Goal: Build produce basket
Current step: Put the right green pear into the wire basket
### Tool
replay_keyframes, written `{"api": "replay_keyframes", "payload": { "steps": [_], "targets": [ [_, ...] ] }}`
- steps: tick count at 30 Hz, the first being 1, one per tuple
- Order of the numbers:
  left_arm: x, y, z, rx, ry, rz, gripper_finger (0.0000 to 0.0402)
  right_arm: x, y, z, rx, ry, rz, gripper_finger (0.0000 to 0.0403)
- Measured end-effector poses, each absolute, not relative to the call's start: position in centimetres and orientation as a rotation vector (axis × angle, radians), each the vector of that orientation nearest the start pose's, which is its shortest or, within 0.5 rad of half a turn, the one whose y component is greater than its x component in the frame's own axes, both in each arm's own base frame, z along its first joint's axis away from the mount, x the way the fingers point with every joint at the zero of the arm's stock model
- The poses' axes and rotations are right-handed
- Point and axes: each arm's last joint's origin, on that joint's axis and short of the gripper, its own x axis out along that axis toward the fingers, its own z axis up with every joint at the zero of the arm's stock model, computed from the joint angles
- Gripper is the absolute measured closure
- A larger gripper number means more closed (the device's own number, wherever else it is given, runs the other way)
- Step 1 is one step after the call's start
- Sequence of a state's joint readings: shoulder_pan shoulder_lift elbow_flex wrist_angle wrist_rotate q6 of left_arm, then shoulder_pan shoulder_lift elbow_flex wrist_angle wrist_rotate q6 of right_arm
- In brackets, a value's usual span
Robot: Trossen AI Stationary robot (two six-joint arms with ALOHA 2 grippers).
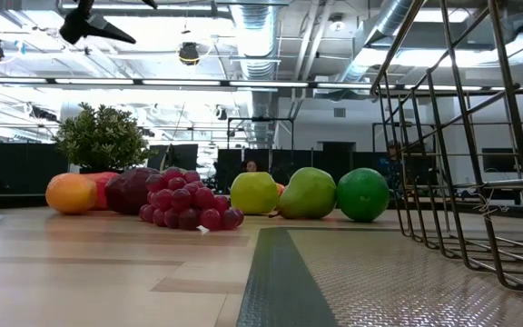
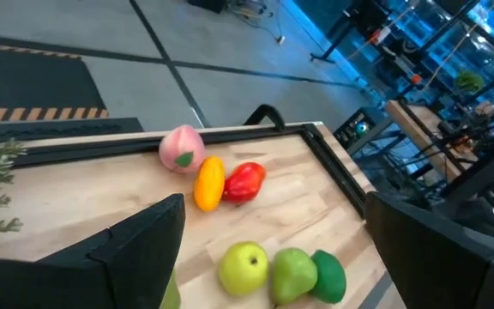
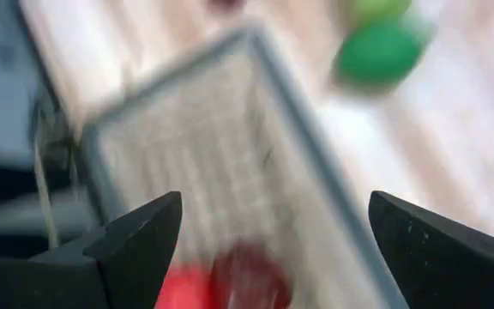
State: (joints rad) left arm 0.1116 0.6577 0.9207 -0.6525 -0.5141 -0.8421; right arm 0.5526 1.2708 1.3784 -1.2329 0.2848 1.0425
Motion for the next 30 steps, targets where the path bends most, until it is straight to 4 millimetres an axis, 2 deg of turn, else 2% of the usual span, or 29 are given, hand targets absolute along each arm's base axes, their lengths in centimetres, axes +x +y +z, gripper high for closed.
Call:
{"api": "replay_keyframes", "payload": {
  "steps": [2, 5, 9, 13, 18, 23, 30],
  "targets": [
    [11.0, 2.6, 35.2, -0.728, 0.105, 0.73, 0.0055, 19.6, 9.1, 36.3, 0.464, 0.946, -0.368, 0.0012],
    [10.2, 2.5, 35.3, -0.724, 0.096, 0.722, 0.0055, 20.9, 6.6, 36.3, 0.393, 0.936, -0.418, 0.0012],
    [9.3, 2.4, 35.4, -0.727, 0.081, 0.718, 0.0055, 23.7, 3.6, 35.1, 0.308, 0.972, -0.463, 0.0012],
    [8.8, 2.4, 35.4, -0.726, 0.08, 0.72, 0.0055, 27.0, 1.5, 33.3, 0.179, 1.018, -0.384, 0.0012],
    [8.7, 2.4, 35.3, -0.692, 0.09, 0.734, 0.0055, 31.0, -0.3, 31.1, -0.022, 1.016, -0.221, 0.0012],
    [8.8, 2.5, 35.3, -0.671, 0.095, 0.739, 0.0055, 34.1, -1.4, 27.7, -0.2, 1.072, -0.069, 0.0012],
    [8.7, 2.5, 35.3, -0.664, 0.093, 0.749, 0.0055, 37.7, -2.4, 23.1, -0.295, 1.193, 0.058, 0.0012]
  ]
}}
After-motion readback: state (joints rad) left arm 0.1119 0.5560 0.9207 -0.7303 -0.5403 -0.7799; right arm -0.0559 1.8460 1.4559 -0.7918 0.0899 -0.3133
